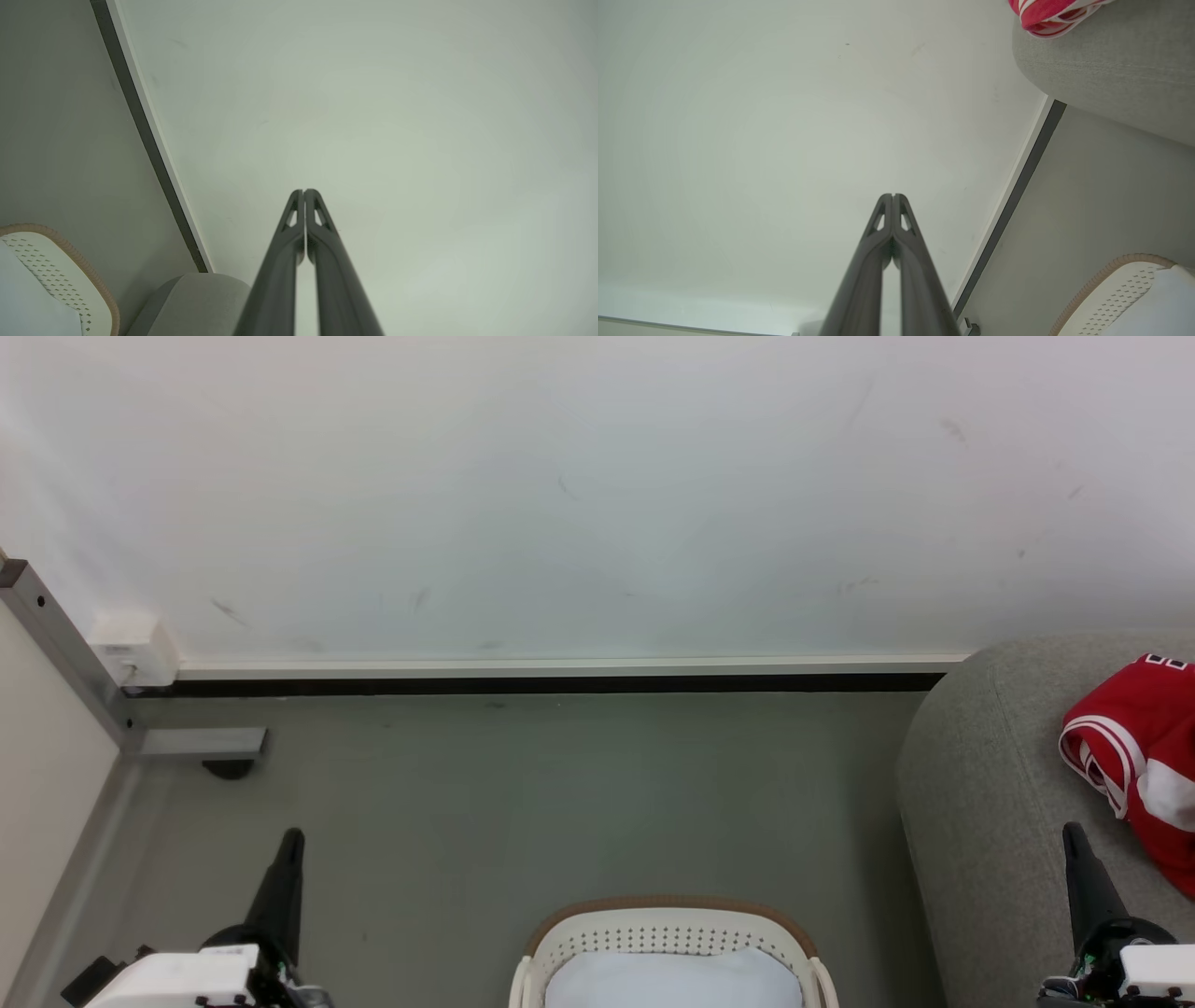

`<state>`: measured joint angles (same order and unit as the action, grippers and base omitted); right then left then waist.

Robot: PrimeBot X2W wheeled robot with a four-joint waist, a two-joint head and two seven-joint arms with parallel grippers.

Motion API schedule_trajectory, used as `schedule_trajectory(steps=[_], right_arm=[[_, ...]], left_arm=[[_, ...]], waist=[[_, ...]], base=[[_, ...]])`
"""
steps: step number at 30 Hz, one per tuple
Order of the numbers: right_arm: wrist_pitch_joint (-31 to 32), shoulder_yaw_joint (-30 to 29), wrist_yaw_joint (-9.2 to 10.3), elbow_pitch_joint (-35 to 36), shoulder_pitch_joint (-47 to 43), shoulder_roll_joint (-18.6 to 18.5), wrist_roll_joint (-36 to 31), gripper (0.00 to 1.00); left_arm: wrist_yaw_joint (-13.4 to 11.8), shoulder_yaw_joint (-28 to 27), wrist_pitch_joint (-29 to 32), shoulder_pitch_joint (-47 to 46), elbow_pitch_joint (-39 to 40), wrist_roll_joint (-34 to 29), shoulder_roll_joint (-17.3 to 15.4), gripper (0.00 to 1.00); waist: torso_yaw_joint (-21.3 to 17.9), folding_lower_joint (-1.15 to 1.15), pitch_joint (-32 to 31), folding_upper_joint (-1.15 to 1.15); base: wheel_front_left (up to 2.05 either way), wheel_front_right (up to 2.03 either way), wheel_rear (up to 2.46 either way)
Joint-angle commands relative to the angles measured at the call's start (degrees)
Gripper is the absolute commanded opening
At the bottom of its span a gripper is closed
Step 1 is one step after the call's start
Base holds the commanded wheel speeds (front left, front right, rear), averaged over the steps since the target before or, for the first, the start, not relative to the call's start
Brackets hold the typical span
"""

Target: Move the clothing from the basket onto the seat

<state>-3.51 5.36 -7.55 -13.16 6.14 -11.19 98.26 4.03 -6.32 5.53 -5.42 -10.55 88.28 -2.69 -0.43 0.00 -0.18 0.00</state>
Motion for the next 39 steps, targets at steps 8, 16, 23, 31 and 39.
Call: schedule_trajectory(steps=[8,16,23,31,39], right_arm=[[0.3,0.4,0.12,0.1,0.8,-1.2,4.7,0.00],[-0.1,0.8,0.12,0.2,0.8,-1.6,5.3,0.00],[-0.5,1.1,0.12,0.3,0.8,-1.9,5.7,0.00],[-0.9,1.6,0.12,0.5,0.8,-2.3,6.2,0.00],[-1.1,2.0,0.12,0.6,0.8,-2.6,6.5,0.00]], left_arm=[[-0.1,-0.4,1.1,-0.9,0.4,3.9,-0.4,0.00],[-0.2,-0.4,1.2,-0.9,0.3,4.4,-0.3,0.00],[-0.2,-0.4,1.2,-0.9,0.4,4.4,-0.3,0.00],[-0.2,-0.4,1.2,-0.9,0.4,4.4,-0.3,0.00],[-0.2,-0.4,1.2,-0.9,0.4,4.4,-0.3,0.00]], waist=[[0.4,0.00,0.1,0.00],[0.4,0.00,0.1,0.00],[0.4,0.00,0.1,0.00],[0.4,0.00,0.1,0.00],[0.4,0.00,0.1,0.00]], base=[[0.00,0.00,0.00],[0.00,0.00,0.00],[0.00,0.00,0.00],[0.00,0.00,0.00],[0.00,0.00,0.00]])
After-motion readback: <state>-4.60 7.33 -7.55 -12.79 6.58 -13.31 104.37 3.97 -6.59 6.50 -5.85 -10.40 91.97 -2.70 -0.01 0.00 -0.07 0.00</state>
